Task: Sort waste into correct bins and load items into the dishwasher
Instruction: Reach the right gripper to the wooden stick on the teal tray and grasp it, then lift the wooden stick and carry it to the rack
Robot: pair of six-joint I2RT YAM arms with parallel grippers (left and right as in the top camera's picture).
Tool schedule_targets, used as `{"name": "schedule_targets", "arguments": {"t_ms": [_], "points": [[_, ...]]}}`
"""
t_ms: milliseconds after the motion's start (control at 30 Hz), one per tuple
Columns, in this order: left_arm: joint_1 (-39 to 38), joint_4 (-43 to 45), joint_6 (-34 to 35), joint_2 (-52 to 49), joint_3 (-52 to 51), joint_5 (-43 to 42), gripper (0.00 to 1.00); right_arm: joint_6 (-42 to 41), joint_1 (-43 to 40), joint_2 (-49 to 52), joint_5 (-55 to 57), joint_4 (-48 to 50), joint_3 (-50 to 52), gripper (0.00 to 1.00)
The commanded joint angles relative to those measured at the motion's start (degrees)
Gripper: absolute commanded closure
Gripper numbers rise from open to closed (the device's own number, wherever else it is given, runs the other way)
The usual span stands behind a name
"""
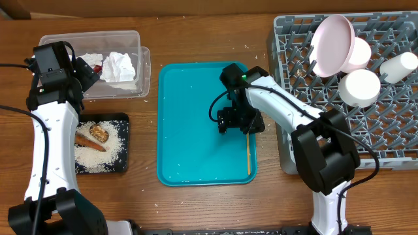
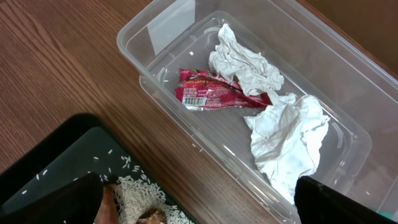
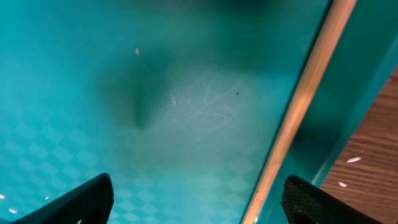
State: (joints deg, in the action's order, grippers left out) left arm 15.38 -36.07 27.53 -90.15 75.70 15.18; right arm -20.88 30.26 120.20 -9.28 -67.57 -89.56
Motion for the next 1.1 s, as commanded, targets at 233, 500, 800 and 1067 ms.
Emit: {"name": "schedule_targets", "arguments": {"t_ms": [233, 500, 800, 1067], "points": [[0.0, 0.0, 1.0, -0.5, 0.4, 0.0, 0.00, -0.4, 0.1, -0.6, 4.7, 4.0, 3.1, 0.11], [0.0, 0.0, 1.0, -0.5, 0.4, 0.0, 0.00, -0.4, 0.6, -0.5, 4.8, 6.0, 4.9, 0.28], [0.0, 0.0, 1.0, -0.5, 0.4, 0.0, 0.00, -0.4, 1.2, -0.5, 6.3, 7.3, 4.9, 0.79], [0.0, 0.0, 1.0, -0.5, 0.4, 0.0, 0.00, -0.6, 1.5, -0.6, 6.7, 7.2, 3.4, 0.96]]}}
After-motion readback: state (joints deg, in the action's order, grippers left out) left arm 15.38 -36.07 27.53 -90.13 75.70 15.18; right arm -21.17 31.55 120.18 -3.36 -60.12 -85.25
